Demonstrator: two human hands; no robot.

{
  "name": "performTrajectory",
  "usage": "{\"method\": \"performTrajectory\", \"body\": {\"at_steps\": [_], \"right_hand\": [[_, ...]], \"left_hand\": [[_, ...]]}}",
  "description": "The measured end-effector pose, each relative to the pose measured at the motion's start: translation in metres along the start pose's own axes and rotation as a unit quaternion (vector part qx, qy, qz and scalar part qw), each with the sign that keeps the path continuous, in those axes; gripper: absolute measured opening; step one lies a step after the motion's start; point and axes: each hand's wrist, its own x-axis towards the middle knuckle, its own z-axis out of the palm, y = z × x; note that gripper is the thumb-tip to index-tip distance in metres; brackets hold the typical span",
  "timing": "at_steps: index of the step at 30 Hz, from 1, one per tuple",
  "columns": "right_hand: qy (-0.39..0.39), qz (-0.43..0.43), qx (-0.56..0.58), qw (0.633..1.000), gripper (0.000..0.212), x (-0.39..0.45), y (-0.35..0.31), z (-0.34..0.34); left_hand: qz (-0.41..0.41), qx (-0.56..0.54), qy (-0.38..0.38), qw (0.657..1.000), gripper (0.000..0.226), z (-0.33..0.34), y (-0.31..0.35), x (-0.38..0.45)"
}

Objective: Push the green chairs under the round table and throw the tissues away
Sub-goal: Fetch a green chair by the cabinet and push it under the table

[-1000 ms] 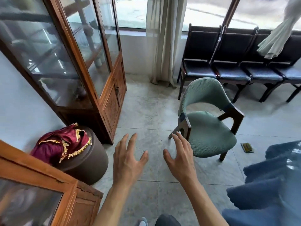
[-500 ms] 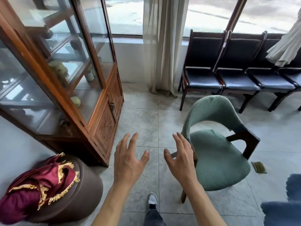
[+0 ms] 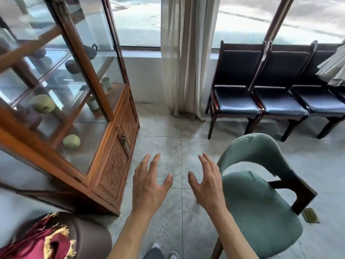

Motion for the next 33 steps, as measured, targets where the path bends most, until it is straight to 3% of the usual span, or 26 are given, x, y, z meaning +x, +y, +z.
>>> {"method": "performTrajectory", "body": {"at_steps": [20, 33], "right_hand": [[0.053, 0.038, -0.006, 0.998, 0.061, 0.267, -0.017, 0.093], [0.108, 0.091, -0.027, 0.990, 0.061, 0.368, 0.013, 0.100]], "left_hand": [[0.063, -0.003, -0.044, 0.997, 0.070, 0.027, -0.042, 0.304], [0.129, -0.035, -0.086, 0.987, 0.070, 0.064, -0.015, 0.435]]}}
